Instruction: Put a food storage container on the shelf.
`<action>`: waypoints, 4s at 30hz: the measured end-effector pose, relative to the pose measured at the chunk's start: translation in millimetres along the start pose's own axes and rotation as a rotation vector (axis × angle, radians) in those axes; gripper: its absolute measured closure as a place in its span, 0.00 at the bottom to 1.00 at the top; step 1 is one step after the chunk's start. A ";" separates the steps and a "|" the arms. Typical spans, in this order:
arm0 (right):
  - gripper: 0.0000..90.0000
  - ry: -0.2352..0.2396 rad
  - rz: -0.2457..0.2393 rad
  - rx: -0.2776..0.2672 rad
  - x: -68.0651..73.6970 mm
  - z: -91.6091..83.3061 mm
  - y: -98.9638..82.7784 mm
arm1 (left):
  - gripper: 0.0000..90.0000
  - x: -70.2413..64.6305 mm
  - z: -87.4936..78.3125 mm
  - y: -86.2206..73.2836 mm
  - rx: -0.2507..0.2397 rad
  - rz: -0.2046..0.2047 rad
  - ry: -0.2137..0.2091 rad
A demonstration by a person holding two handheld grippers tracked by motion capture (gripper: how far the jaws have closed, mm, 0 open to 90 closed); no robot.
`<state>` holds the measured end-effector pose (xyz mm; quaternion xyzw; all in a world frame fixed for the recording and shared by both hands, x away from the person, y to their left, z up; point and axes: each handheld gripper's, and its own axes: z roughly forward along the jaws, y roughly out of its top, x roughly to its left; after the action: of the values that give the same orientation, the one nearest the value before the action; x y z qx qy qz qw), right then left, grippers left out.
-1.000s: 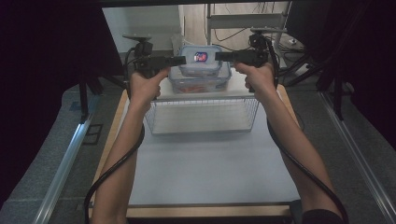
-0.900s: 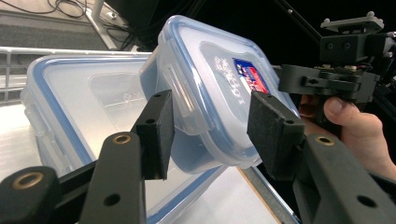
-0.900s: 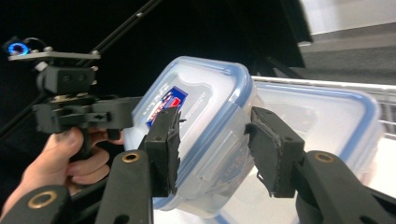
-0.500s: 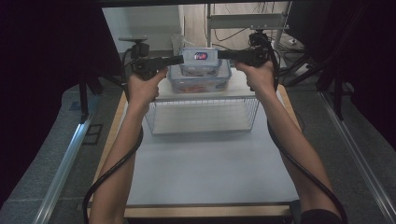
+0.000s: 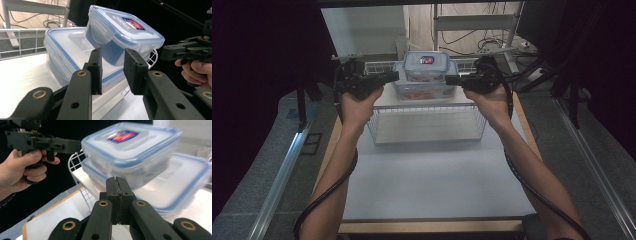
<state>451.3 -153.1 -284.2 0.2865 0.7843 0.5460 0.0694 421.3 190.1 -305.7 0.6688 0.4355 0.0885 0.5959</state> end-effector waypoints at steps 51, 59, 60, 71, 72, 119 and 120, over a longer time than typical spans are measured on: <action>0.65 -0.019 -0.095 0.041 17.2 7.3 -57.9 | 0.37 -42.3 -6.2 -81.6 0.064 0.275 0.046; 0.58 -0.021 -0.111 0.051 23.3 4.6 -69.2 | 0.33 -49.3 -5.6 -94.6 0.093 0.315 0.050; 0.57 -0.020 -0.114 0.052 24.2 3.9 -70.7 | 0.33 -49.3 -5.6 -94.6 0.093 0.315 0.050; 0.42 -0.038 -0.161 0.070 35.1 -1.3 -86.5 | 0.26 -56.3 -5.6 -116.8 0.123 0.347 0.056; 0.40 -0.037 -0.166 0.074 37.0 -2.1 -90.2 | 0.26 -57.0 -5.6 -121.2 0.128 0.347 0.056; 0.11 -0.123 -0.139 0.195 19.4 -28.4 -199.0 | 0.05 -47.0 -21.9 -215.7 0.241 0.332 0.175; 0.10 -0.130 -0.128 0.196 16.7 -30.4 -203.7 | 0.05 -45.0 -23.2 -219.9 0.241 0.322 0.178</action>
<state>348.6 -217.9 -451.3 0.2759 0.8444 0.4415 0.1264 274.4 156.1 -473.6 0.7858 0.3814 0.1885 0.4489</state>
